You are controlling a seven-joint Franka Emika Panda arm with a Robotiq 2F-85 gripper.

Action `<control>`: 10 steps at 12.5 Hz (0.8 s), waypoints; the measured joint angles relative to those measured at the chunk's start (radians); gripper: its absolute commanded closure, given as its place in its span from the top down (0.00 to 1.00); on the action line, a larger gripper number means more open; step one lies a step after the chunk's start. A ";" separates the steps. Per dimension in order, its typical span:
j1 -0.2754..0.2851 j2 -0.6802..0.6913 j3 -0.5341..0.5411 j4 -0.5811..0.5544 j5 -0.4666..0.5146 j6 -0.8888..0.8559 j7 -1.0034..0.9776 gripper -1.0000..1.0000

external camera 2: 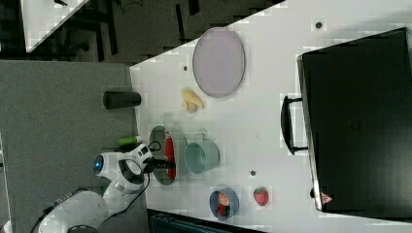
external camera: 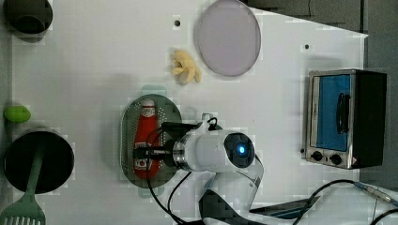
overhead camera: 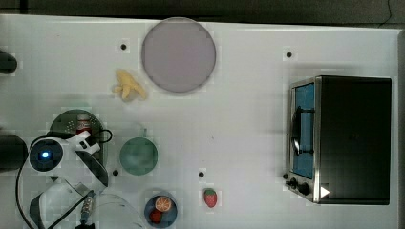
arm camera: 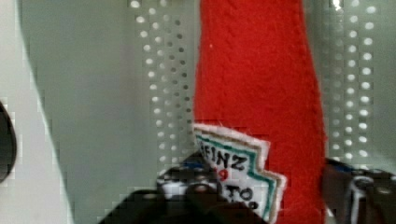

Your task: Pick ketchup from strainer and place it on the table

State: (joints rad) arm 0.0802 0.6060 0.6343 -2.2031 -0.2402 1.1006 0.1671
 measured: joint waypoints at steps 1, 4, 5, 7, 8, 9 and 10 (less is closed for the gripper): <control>-0.002 -0.013 0.004 -0.002 0.000 -0.012 0.000 0.61; -0.013 -0.125 0.033 -0.002 0.021 -0.151 0.001 0.61; -0.016 -0.186 0.042 0.000 0.060 -0.211 0.001 0.61; -0.019 -0.305 0.051 0.033 0.134 -0.309 0.001 0.61; -0.027 -0.344 0.064 0.076 0.157 -0.345 0.001 0.61; -0.042 -0.370 0.082 0.133 0.163 -0.381 -0.001 0.61; -0.048 -0.393 0.084 0.186 0.169 -0.417 -0.002 0.61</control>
State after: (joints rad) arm 0.0320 0.2130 0.7183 -2.0176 -0.0710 0.6836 0.1649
